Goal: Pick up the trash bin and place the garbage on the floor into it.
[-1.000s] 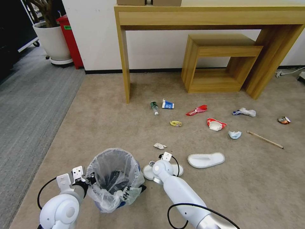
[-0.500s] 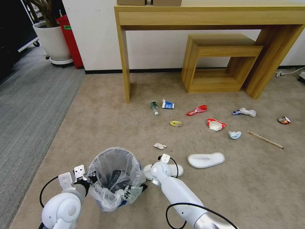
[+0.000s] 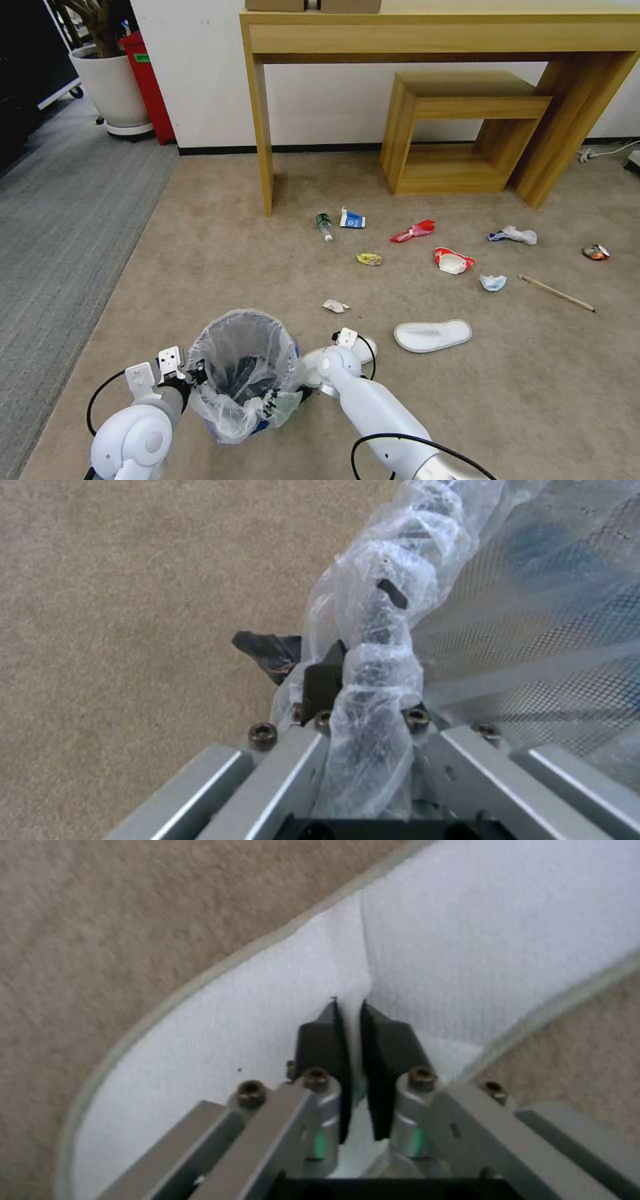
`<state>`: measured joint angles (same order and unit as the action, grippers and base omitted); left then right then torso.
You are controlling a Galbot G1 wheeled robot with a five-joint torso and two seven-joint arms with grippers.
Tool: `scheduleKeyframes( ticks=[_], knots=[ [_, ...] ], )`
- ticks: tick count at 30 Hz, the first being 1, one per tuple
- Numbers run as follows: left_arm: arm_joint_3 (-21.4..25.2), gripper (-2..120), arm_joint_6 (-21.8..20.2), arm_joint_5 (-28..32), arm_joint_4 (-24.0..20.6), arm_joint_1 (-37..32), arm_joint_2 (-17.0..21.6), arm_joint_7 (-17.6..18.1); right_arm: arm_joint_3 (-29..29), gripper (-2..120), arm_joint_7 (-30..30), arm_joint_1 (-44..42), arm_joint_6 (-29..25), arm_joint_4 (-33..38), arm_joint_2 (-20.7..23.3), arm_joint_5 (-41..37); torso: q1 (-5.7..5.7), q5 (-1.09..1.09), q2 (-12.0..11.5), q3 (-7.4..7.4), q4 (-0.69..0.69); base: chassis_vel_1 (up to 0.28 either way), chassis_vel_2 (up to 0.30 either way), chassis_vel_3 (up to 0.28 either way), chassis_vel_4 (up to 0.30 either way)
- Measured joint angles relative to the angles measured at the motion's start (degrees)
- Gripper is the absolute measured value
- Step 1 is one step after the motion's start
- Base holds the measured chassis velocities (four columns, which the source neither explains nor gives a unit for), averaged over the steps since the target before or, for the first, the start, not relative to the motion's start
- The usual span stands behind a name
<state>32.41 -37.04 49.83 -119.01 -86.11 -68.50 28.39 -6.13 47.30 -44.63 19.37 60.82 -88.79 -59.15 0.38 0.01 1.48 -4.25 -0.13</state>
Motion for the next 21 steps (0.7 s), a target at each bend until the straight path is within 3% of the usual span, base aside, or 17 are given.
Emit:
scheduleKeyframes(
  ticks=[2, 21],
  knots=[
    [-0.13, 0, 0.15, -0.48, 0.0, -0.18, -0.14, -0.29, -0.17, 0, -0.01, -0.46, 0.0, 0.38, 0.28, 0.2, 0.0, 0.01, 0.0, 0.0, 0.0, 0.0, 0.0, 0.0, 0.0],
    [-0.3, 0, 0.32, -1.87, 0.14, -0.7, -1.12, -0.51, -0.88, 0, 1.02, -3.84, 1.8, 13.06, 5.94, -0.98, 0.0, 0.01, 0.0, 0.0, 0.0, 0.0, 0.0, 0.0, 0.0]
  ],
)
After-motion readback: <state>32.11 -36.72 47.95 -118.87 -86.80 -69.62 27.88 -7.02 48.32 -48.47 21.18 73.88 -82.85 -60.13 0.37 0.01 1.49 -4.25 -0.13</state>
